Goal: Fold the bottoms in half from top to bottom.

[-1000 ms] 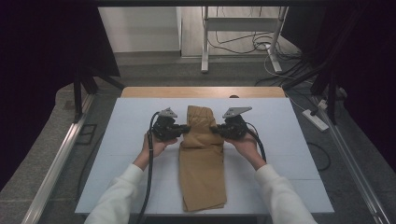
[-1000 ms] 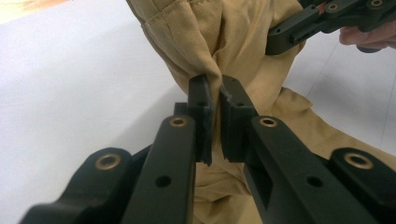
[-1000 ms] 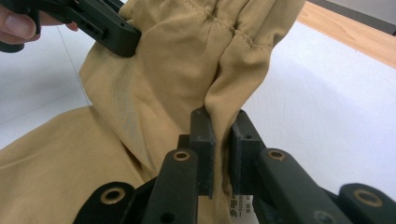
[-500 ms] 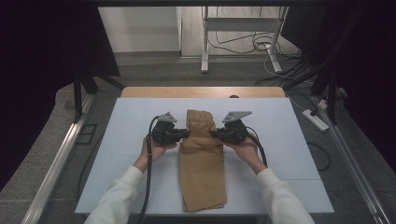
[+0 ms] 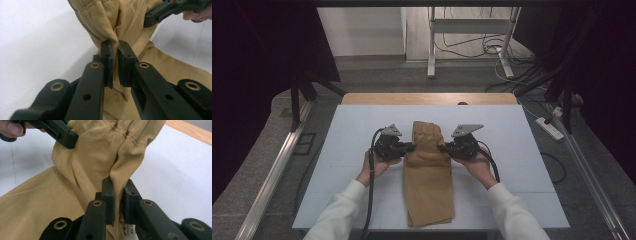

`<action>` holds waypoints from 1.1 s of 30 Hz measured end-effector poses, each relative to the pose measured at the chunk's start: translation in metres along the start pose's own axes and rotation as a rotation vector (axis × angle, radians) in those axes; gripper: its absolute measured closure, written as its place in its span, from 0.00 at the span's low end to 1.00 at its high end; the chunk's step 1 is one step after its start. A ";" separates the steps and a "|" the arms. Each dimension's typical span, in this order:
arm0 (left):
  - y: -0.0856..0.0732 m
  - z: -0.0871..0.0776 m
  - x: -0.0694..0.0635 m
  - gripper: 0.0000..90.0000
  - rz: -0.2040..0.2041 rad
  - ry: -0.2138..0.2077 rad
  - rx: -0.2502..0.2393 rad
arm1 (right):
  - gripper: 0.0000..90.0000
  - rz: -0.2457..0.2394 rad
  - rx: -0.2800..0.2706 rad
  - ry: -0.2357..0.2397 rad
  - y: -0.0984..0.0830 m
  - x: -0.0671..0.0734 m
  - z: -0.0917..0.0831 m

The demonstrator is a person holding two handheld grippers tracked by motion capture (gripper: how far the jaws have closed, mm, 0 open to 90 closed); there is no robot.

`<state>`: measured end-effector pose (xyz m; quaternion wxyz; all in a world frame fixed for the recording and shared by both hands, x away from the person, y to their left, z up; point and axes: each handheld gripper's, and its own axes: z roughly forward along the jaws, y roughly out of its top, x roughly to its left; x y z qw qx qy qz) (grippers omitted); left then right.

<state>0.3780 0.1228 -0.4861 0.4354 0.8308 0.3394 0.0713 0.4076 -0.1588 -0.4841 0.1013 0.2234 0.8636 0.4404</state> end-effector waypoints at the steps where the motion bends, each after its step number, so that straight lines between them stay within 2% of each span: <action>1: 0.000 0.000 0.000 0.92 0.000 0.000 0.001 | 0.91 -0.001 0.000 0.001 0.000 0.000 0.000; 14: -0.006 -0.003 -0.004 0.92 -0.009 -0.014 -0.001 | 0.91 -0.014 0.005 0.013 -0.003 0.008 -0.003; 21: -0.008 -0.005 -0.008 0.92 0.002 -0.010 0.005 | 0.91 -0.018 0.009 0.019 -0.005 0.012 -0.005; 33: -0.022 -0.014 -0.016 0.92 0.001 -0.018 0.014 | 0.91 -0.035 0.012 0.049 -0.006 0.026 -0.009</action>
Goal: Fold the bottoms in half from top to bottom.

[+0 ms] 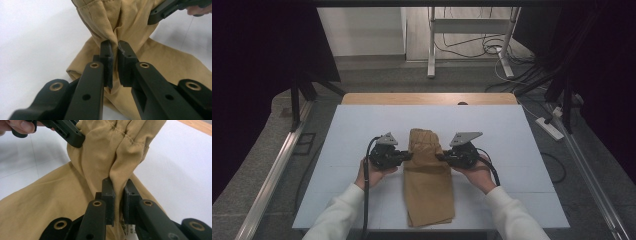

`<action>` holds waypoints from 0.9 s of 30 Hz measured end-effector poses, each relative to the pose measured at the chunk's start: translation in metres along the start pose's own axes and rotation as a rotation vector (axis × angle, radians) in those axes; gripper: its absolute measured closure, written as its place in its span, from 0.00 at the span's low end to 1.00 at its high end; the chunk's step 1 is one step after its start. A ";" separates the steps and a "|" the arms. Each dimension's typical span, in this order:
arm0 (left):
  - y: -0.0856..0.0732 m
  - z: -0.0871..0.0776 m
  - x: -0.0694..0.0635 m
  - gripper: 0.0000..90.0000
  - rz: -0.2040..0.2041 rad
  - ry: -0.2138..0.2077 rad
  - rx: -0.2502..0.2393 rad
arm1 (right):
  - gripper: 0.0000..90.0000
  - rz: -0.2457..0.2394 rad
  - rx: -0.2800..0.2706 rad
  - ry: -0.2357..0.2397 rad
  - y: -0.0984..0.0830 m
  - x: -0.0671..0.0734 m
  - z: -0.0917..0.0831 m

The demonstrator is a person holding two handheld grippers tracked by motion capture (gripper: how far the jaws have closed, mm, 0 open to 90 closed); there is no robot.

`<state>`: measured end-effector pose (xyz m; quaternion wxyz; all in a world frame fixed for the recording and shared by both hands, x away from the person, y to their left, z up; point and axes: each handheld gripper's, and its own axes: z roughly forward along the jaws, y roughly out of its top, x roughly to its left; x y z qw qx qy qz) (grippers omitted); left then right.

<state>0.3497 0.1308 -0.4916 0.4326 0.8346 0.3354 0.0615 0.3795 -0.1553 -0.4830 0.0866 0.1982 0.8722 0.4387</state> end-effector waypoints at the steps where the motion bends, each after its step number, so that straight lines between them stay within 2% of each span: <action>1: -0.001 0.000 0.000 0.92 0.000 -0.001 0.002 | 0.91 -0.005 0.003 0.001 0.000 0.001 0.000; 10: -0.006 0.000 -0.008 0.92 0.008 -0.012 0.013 | 0.91 0.008 0.015 0.016 -0.007 0.005 -0.002; 13: -0.010 0.001 -0.013 0.92 -0.001 -0.019 0.018 | 0.91 0.008 0.013 0.029 -0.011 0.009 -0.004; 16: -0.014 0.001 -0.018 0.92 0.016 -0.013 0.032 | 0.91 0.004 0.027 0.036 -0.016 0.014 -0.006; 27: -0.020 -0.001 -0.024 0.91 0.016 -0.020 0.039 | 0.91 0.007 0.037 0.050 -0.026 0.021 -0.007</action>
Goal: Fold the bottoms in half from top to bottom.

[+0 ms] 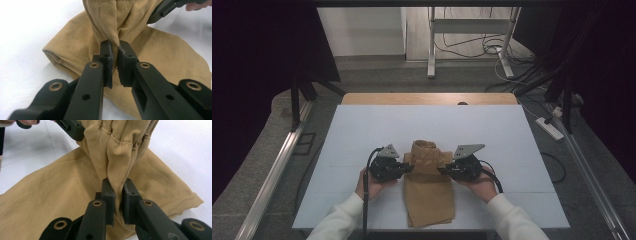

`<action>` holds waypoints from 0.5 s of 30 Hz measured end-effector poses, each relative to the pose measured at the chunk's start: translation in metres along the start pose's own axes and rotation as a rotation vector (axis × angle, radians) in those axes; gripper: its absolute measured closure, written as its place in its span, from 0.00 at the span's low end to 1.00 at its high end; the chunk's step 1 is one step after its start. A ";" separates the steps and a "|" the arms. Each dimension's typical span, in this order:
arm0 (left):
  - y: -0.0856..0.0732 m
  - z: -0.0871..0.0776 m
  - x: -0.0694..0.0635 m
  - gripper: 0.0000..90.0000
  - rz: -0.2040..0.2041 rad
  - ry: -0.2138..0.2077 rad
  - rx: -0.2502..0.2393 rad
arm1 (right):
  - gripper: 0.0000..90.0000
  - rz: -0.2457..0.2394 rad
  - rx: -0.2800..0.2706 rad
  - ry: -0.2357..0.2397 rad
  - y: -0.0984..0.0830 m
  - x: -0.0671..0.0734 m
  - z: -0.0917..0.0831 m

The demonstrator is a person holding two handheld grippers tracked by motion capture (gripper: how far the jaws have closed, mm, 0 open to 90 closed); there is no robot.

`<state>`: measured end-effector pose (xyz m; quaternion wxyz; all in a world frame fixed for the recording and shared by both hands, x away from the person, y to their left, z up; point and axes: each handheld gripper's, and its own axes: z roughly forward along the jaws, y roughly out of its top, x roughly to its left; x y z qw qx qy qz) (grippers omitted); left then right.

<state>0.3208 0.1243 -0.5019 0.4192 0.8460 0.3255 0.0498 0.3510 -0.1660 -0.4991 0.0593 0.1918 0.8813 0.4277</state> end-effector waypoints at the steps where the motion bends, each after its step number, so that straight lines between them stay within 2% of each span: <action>1: -0.001 0.001 -0.001 0.91 0.000 0.000 0.001 | 0.91 0.000 0.003 0.000 0.000 0.001 0.000; 15: -0.008 -0.005 -0.011 0.91 0.017 -0.027 0.012 | 0.91 -0.026 -0.003 0.019 -0.006 0.014 -0.007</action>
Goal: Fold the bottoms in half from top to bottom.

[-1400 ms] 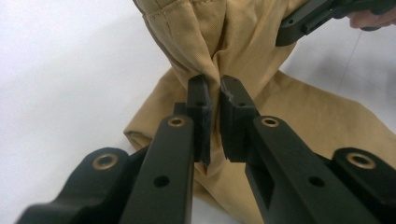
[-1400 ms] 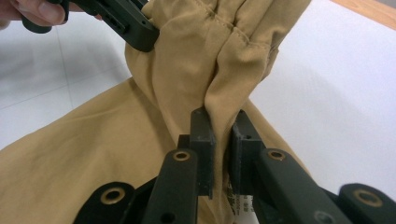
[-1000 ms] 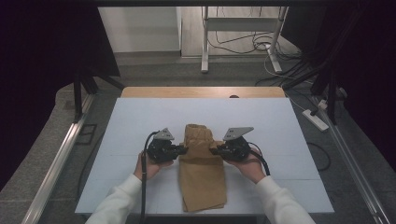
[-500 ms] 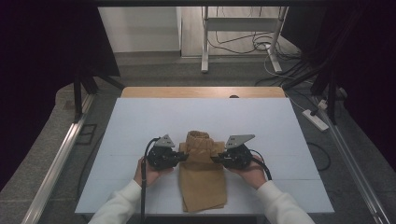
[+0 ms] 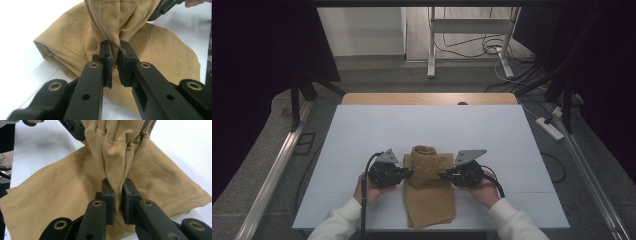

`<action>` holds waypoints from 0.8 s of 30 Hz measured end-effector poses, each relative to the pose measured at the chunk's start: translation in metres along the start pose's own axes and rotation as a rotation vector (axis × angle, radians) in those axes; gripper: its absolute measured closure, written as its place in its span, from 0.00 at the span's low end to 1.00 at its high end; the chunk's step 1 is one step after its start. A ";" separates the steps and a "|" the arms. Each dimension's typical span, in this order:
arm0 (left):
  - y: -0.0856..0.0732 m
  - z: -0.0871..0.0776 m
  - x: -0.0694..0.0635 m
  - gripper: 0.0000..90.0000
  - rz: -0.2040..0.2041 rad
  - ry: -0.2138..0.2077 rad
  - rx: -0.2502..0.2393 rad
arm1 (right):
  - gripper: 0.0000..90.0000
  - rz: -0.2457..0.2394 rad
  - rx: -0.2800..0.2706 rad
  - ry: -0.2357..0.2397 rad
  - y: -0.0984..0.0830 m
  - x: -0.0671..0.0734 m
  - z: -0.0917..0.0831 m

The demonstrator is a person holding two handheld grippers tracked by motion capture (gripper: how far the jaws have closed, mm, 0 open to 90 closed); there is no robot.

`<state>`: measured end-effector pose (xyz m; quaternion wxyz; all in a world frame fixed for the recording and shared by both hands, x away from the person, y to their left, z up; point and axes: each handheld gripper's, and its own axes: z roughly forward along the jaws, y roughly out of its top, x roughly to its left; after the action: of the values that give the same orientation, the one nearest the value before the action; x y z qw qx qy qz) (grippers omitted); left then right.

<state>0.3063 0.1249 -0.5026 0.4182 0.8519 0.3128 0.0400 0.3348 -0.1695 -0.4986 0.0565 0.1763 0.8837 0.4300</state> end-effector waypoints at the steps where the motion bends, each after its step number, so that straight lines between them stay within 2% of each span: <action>1: -0.001 0.001 -0.001 0.90 -0.001 -0.005 0.003 | 0.91 0.001 0.003 0.001 -0.001 0.000 0.000; 6: -0.004 0.005 -0.005 0.89 0.015 -0.010 0.023 | 0.89 0.005 0.018 0.000 -0.007 0.001 -0.001; 15: -0.007 0.004 -0.006 0.87 0.013 -0.017 0.029 | 0.88 -0.002 0.025 0.005 -0.010 0.005 -0.001; 17: -0.008 0.004 -0.006 0.80 0.020 -0.009 0.035 | 0.84 -0.003 0.032 0.013 -0.011 0.006 -0.001; 19: -0.008 0.002 -0.004 0.72 0.019 -0.003 0.037 | 0.74 -0.003 0.042 0.019 -0.011 0.006 -0.001; 22: -0.013 -0.004 0.005 0.51 -0.002 -0.013 0.066 | 0.63 0.012 0.054 0.029 -0.013 0.006 -0.003; 24: -0.018 -0.008 0.009 0.49 -0.014 -0.002 0.064 | 0.60 0.019 0.057 0.028 -0.015 0.006 -0.007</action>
<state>0.3022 0.1437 -0.5129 0.3912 0.8626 0.3196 0.0262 0.3233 -0.1807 -0.5060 0.0350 0.1802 0.8946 0.4074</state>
